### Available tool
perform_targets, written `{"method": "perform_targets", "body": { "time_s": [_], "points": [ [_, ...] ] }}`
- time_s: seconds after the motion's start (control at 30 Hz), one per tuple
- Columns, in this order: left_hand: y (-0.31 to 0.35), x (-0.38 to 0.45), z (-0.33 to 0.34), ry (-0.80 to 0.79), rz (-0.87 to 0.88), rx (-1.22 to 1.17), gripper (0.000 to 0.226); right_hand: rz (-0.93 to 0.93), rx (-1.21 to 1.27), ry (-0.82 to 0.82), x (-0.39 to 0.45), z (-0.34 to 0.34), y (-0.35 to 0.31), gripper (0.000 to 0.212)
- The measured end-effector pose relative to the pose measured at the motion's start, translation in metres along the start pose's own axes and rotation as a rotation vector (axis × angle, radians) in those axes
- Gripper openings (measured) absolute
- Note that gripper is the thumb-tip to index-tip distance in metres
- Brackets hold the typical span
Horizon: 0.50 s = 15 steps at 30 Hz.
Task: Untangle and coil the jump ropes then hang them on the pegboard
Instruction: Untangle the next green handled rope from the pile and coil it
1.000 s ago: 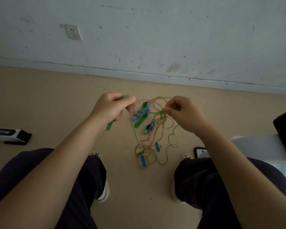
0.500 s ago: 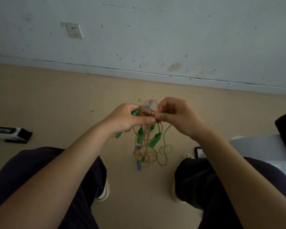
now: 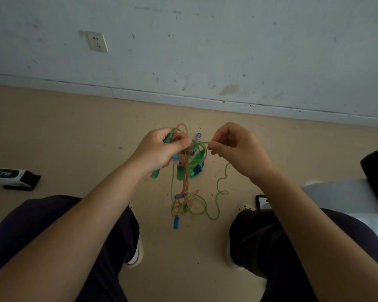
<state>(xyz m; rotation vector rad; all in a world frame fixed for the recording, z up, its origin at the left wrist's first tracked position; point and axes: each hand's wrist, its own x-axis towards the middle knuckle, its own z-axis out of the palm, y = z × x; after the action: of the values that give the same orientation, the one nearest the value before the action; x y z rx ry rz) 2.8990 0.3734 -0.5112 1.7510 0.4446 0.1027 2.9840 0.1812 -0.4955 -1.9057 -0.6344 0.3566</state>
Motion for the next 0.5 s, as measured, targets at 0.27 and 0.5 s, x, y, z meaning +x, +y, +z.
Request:
{"method": "perform_targets", "body": {
  "time_s": [0.27,0.5],
  "points": [
    [-0.002,-0.005,0.008,-0.065,0.052,0.011,0.011,0.052,-0.024,-0.036,-0.004,0.015,-0.004,0.017],
    [0.001,0.003,-0.007,0.173,-0.072,0.108,0.021,0.050,-0.022,0.190,0.001,-0.009,-0.010,0.019]
  ]
}}
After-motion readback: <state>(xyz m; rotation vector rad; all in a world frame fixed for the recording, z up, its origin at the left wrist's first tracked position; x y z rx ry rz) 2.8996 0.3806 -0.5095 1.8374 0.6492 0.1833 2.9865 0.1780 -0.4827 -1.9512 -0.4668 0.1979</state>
